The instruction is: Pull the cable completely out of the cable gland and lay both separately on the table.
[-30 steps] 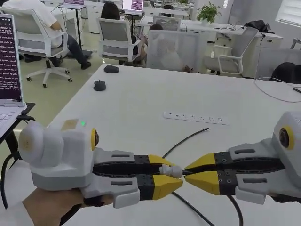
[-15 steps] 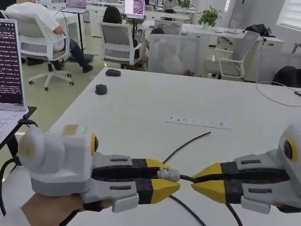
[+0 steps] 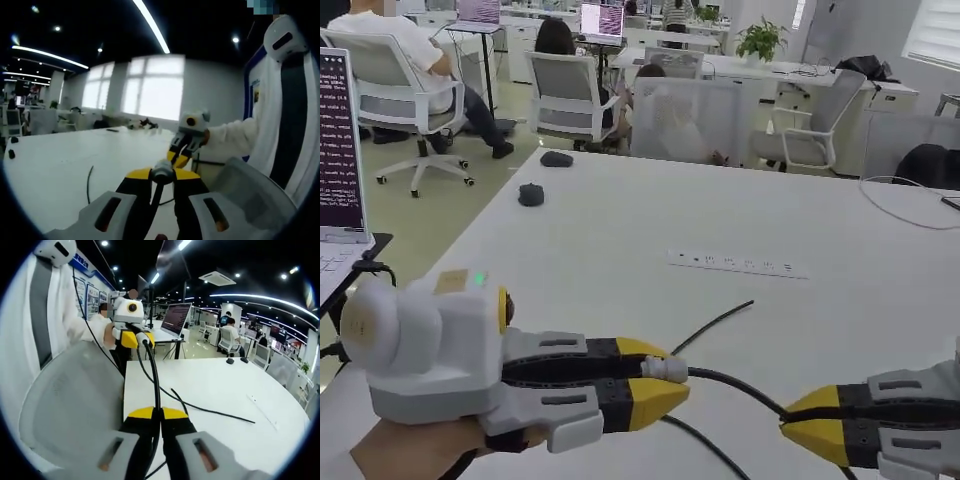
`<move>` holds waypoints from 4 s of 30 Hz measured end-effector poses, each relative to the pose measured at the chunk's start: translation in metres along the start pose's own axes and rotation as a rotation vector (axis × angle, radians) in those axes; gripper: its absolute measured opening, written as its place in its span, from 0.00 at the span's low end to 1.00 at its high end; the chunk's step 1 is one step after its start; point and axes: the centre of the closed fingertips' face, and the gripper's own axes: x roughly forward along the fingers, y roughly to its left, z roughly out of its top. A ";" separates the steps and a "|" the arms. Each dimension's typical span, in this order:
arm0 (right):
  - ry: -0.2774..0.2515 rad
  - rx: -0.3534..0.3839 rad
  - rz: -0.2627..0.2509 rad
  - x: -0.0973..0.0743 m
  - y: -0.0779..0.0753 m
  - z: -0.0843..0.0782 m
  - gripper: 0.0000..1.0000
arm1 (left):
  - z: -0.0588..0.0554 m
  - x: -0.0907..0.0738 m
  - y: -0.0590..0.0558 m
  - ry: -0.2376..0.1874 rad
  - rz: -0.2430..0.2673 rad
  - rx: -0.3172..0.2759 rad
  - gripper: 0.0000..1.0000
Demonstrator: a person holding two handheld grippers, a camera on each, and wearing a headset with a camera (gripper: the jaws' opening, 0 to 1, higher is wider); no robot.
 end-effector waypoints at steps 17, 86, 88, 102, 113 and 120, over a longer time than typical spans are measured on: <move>0.063 0.031 -0.045 -0.001 -0.008 -0.025 0.04 | 0.003 -0.002 0.002 -0.020 0.012 -0.016 0.16; 0.012 -0.060 -0.010 0.009 -0.009 0.006 0.04 | -0.005 0.000 0.008 0.022 0.039 -0.010 0.16; 0.012 -0.056 -0.011 0.009 -0.010 0.004 0.04 | -0.005 0.001 0.007 0.022 0.038 -0.013 0.16; 0.035 -0.070 -0.025 0.009 -0.005 0.009 0.05 | -0.001 0.001 0.008 -0.004 0.044 0.000 0.16; -0.039 -0.168 0.070 0.035 0.023 0.063 0.21 | -0.011 0.010 -0.003 0.039 0.002 0.000 0.16; -0.030 -0.201 0.074 0.048 0.021 0.064 0.09 | -0.013 0.010 -0.003 0.051 0.001 0.004 0.16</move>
